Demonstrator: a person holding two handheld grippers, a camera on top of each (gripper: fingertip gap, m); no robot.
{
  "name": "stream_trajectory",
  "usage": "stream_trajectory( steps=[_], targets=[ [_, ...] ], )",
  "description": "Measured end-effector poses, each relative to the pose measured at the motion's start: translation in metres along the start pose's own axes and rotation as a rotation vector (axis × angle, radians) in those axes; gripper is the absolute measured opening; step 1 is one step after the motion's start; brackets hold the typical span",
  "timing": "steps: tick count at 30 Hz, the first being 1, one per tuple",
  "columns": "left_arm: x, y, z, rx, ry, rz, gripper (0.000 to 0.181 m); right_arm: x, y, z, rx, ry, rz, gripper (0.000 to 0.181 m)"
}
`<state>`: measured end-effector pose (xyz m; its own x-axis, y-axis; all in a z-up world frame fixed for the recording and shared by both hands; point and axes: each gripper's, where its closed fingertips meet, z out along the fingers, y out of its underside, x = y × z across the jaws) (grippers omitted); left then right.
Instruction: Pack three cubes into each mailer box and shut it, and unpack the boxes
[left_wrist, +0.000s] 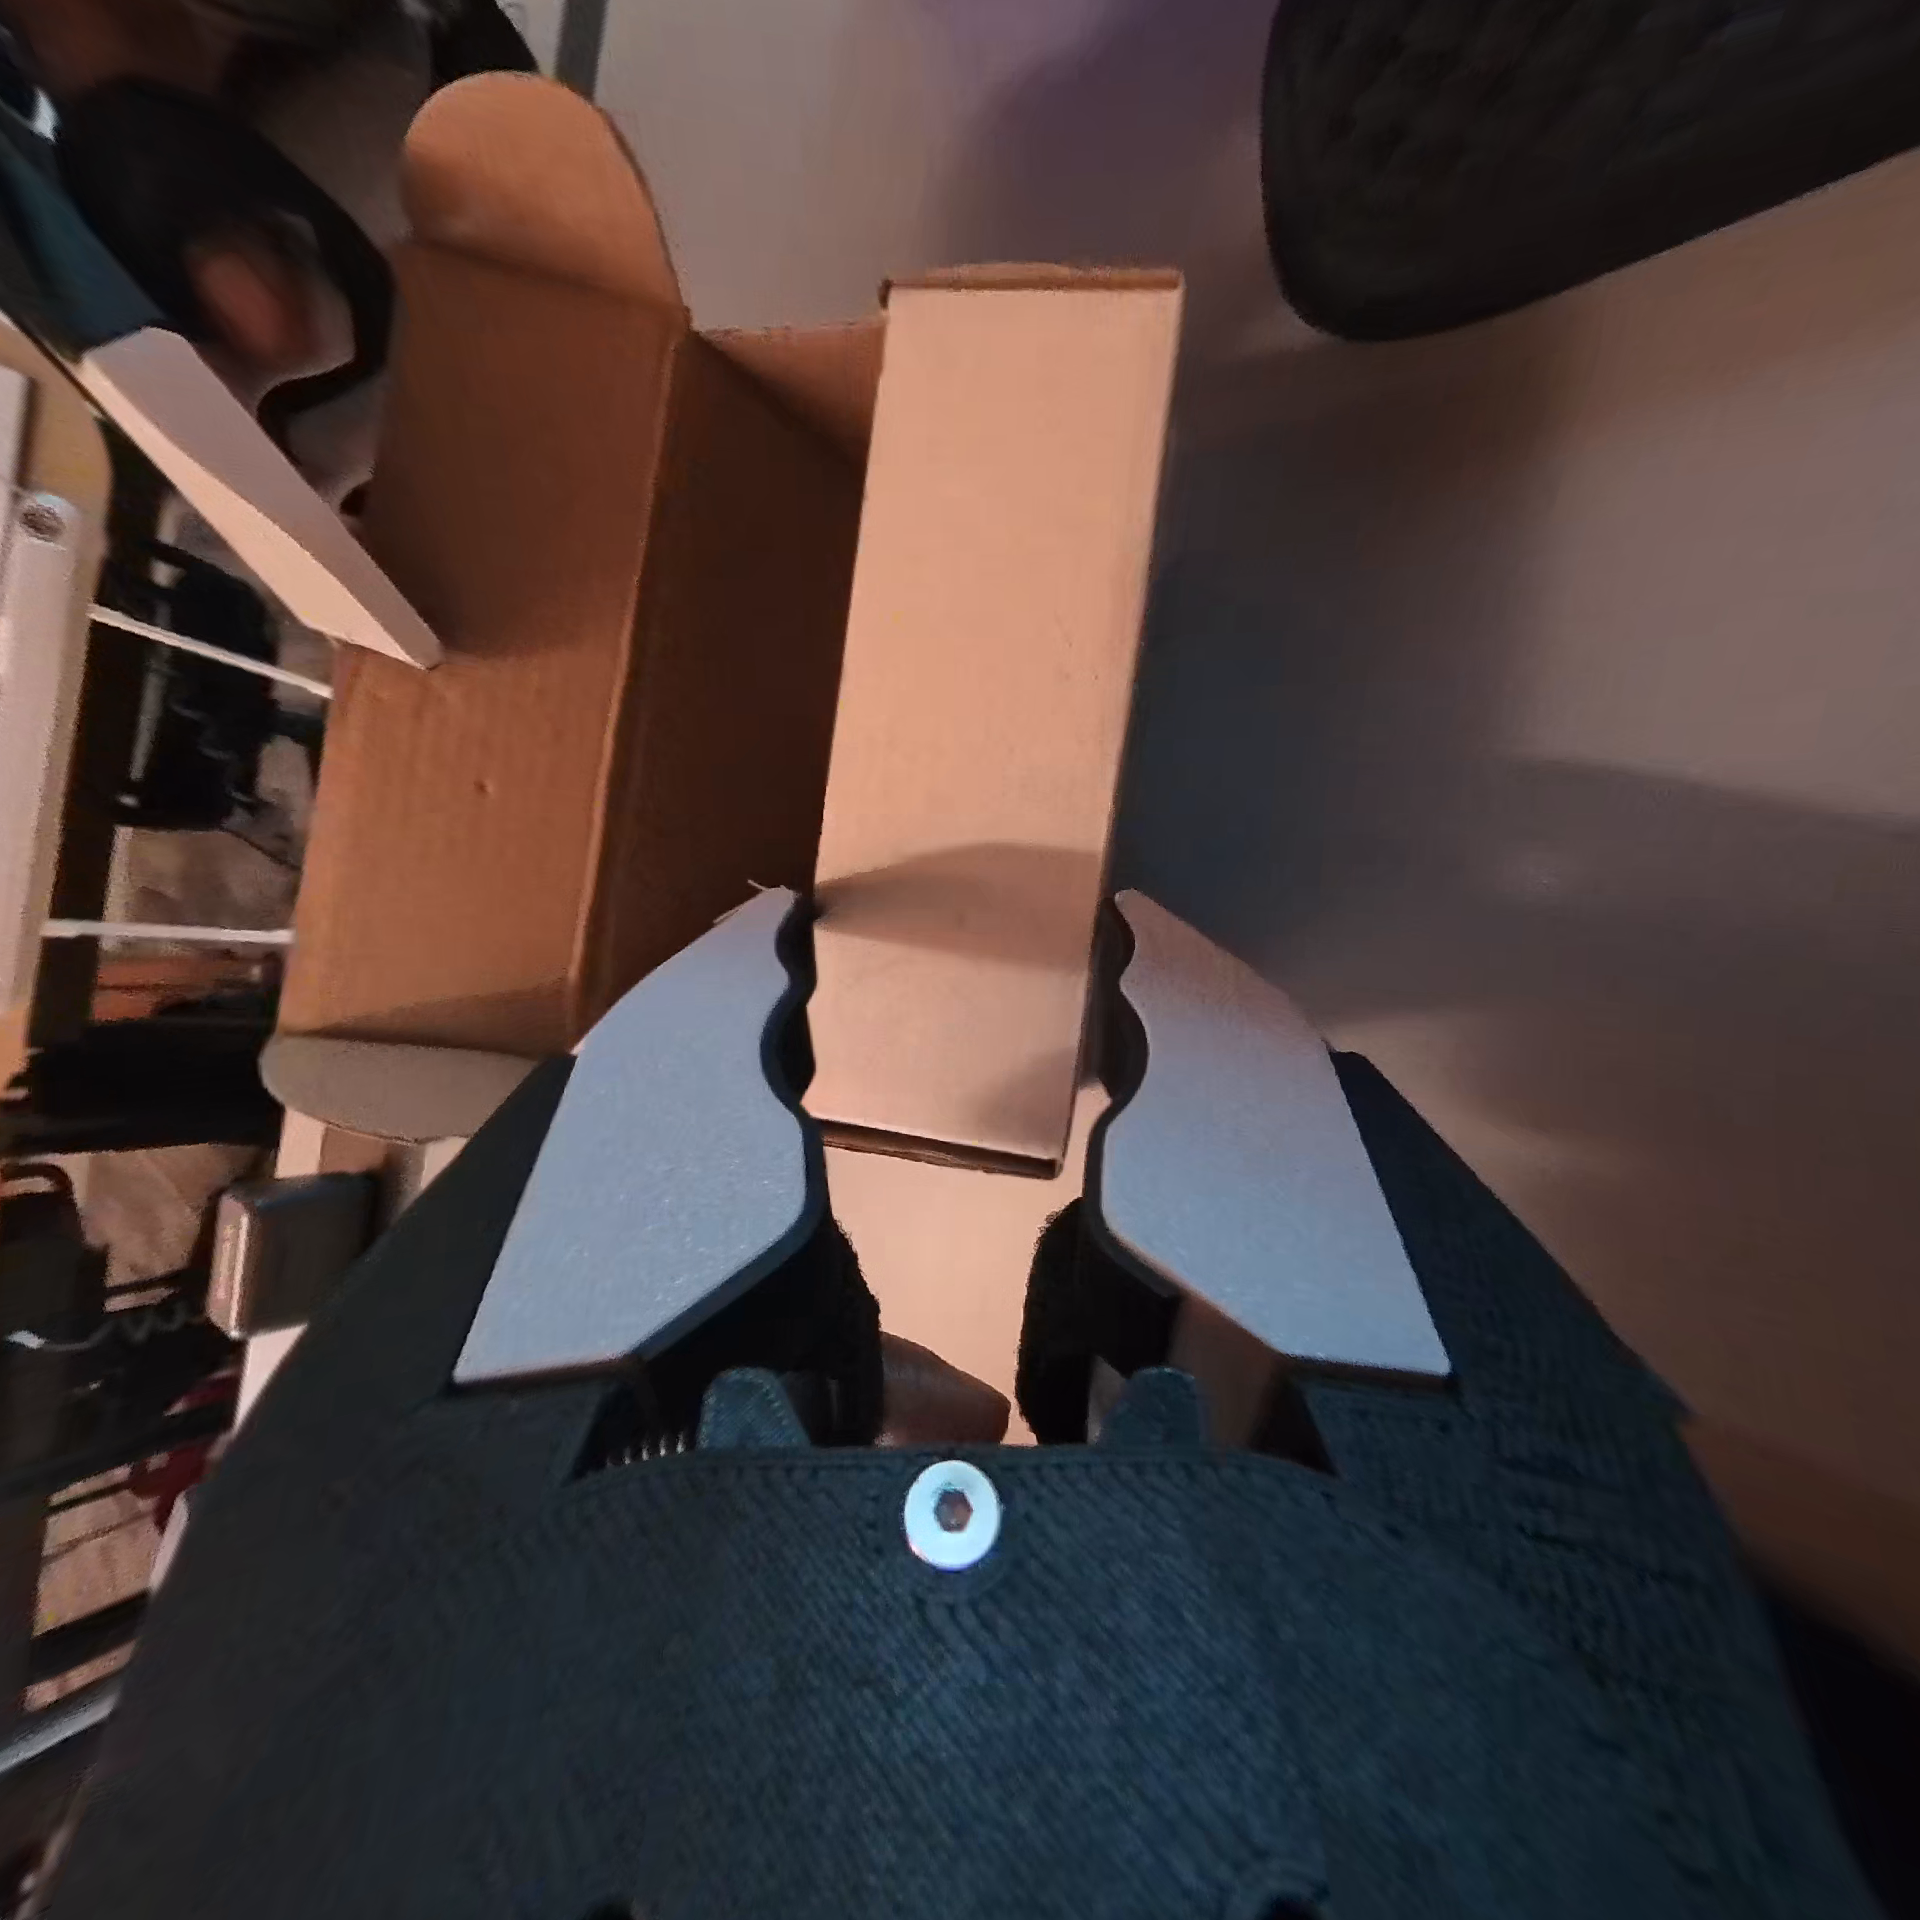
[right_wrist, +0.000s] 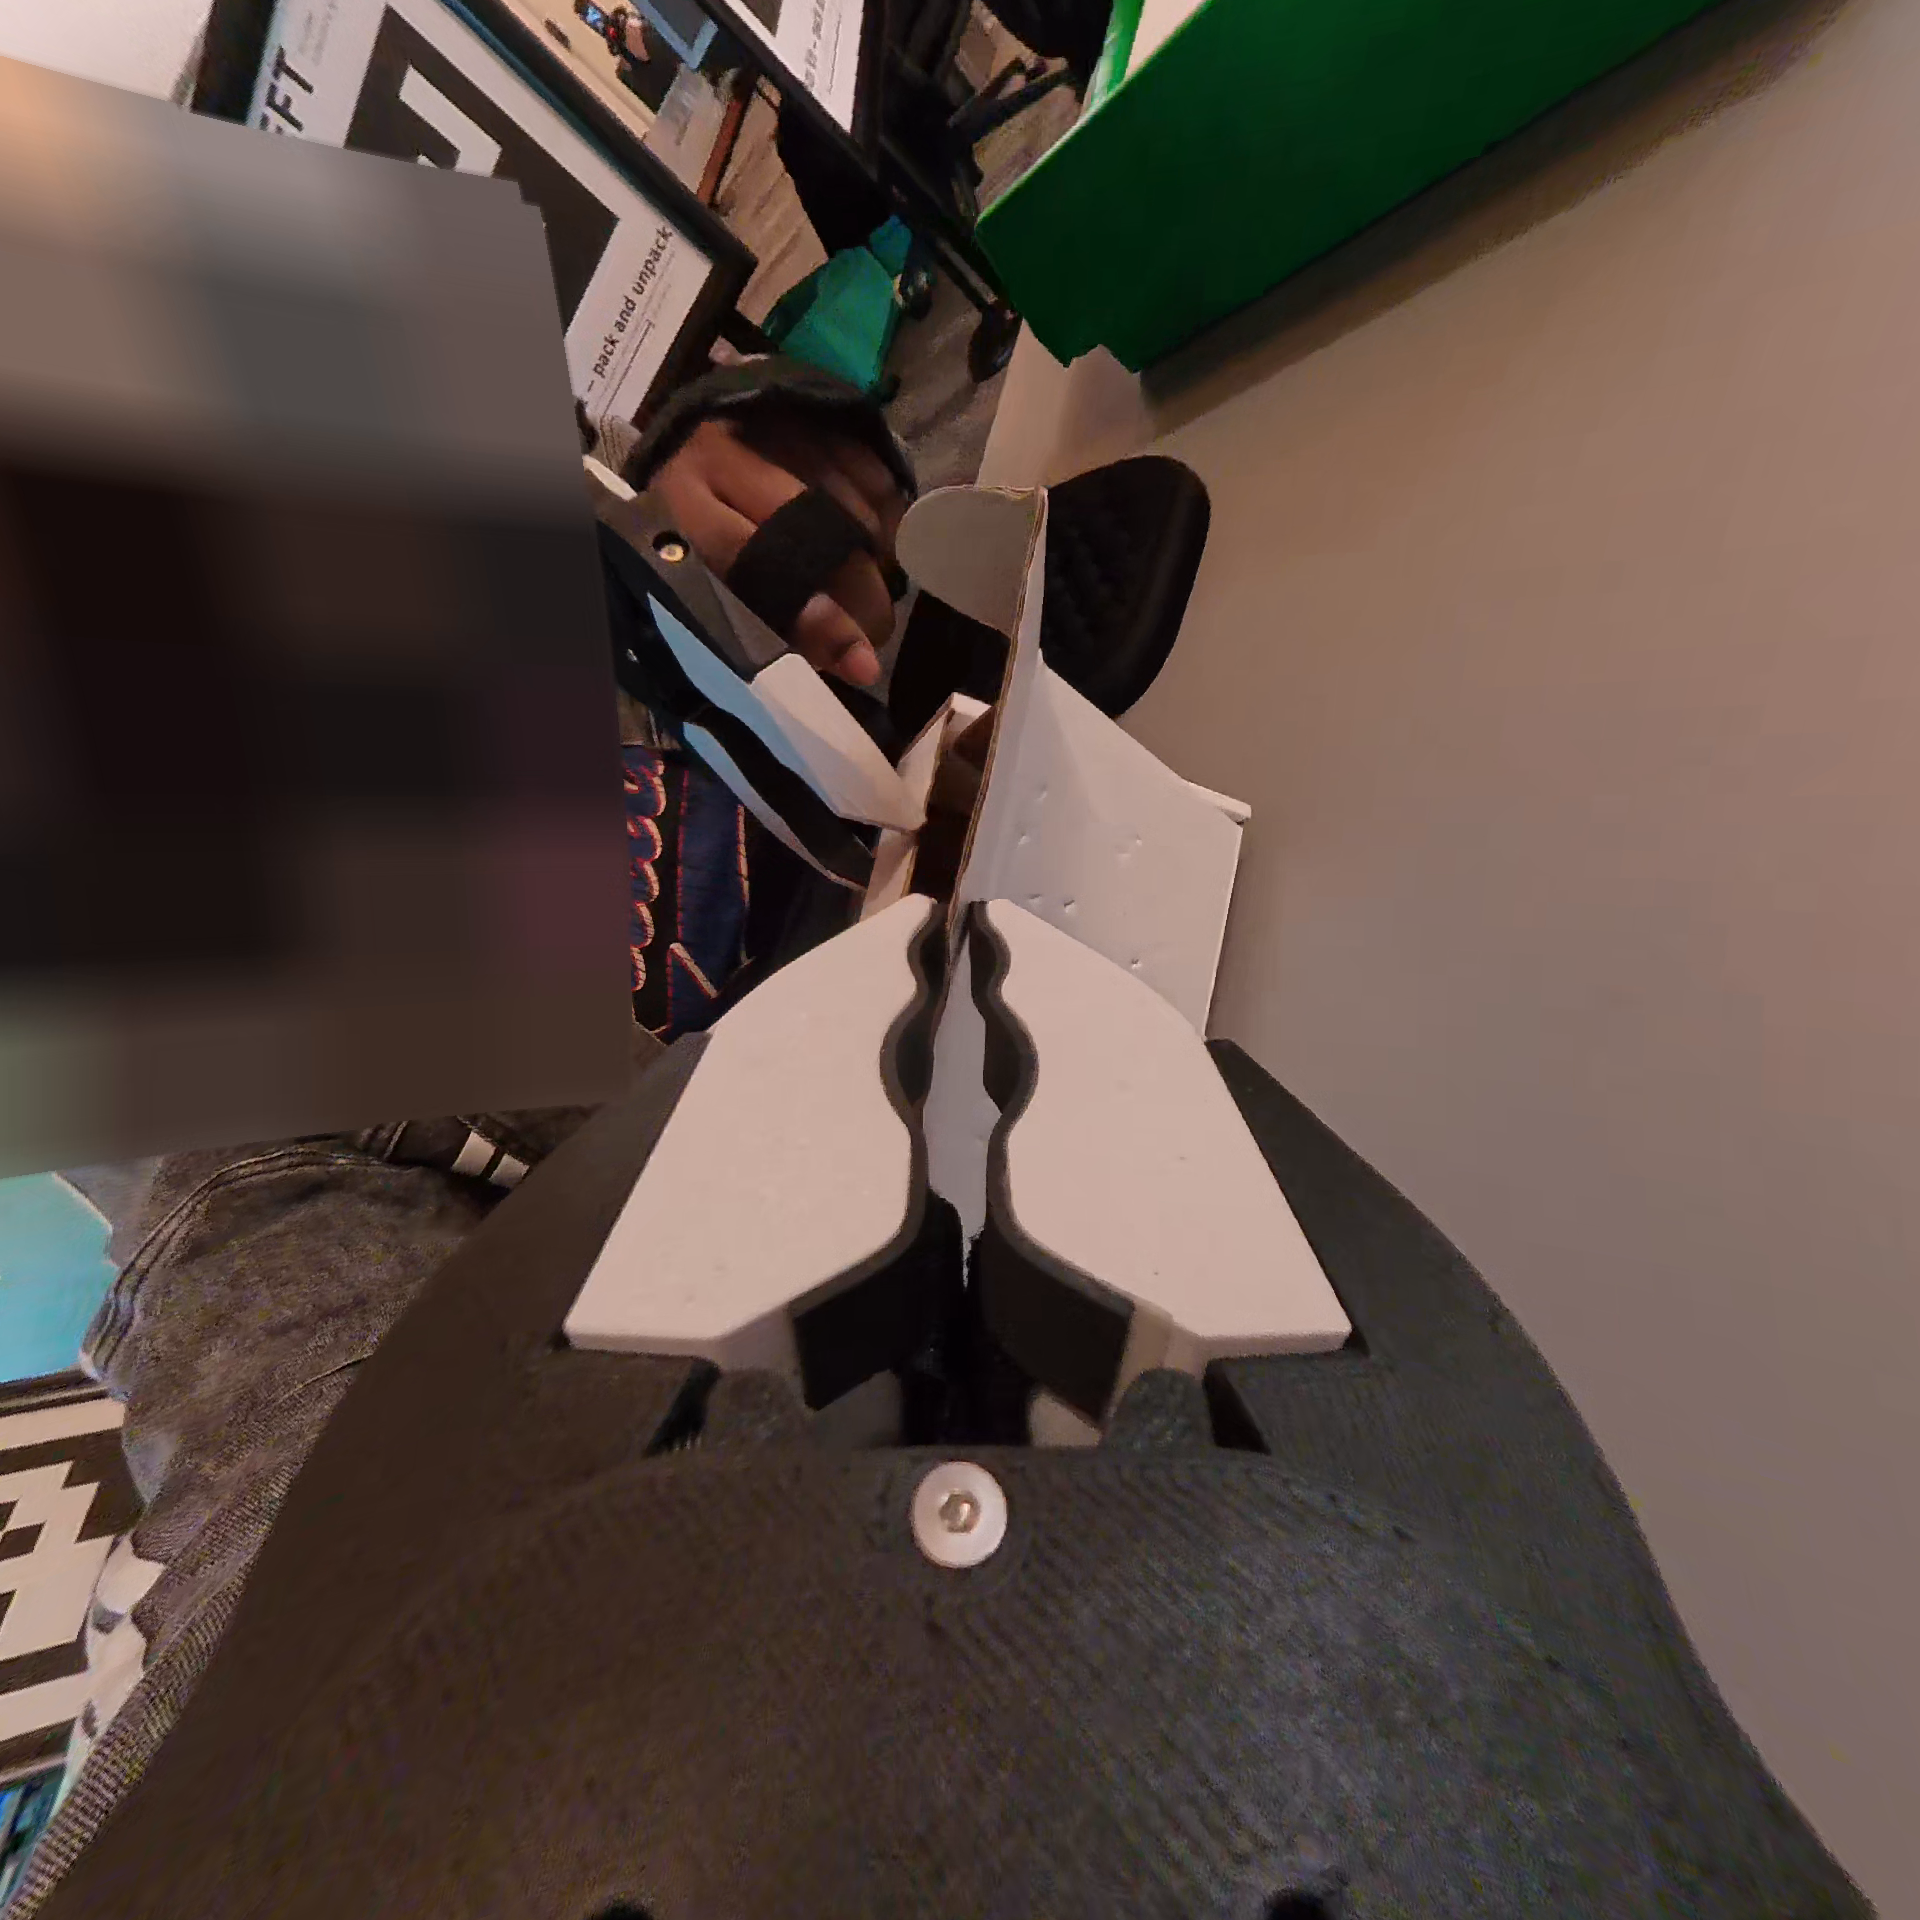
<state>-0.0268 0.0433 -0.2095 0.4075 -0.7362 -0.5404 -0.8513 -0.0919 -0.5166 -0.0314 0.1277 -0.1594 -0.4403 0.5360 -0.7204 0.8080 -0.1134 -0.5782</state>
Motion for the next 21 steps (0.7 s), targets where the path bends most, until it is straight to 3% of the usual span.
stream_trajectory(
  steps=[5, 10, 15, 21],
  targets=[
    [0.025, 0.0, -0.014, 0.071, -0.051, 0.027, 0.049, -0.012, -0.005, -0.002, -0.003, 0.019, -0.019, 0.004],
    [0.047, 0.017, -0.015, 0.031, -0.089, 0.057, 0.049, -0.023, -0.006, 0.0, -0.012, 0.019, -0.035, 0.004],
    [0.065, 0.032, -0.007, -0.004, -0.013, 0.027, 0.036, -0.026, -0.011, 0.0, -0.009, 0.04, -0.051, 0.004],
    [0.076, 0.053, 0.007, -0.089, 0.043, 0.027, 0.02, 0.0, -0.022, -0.02, 0.001, 0.262, -0.111, 0.002]
  ],
)
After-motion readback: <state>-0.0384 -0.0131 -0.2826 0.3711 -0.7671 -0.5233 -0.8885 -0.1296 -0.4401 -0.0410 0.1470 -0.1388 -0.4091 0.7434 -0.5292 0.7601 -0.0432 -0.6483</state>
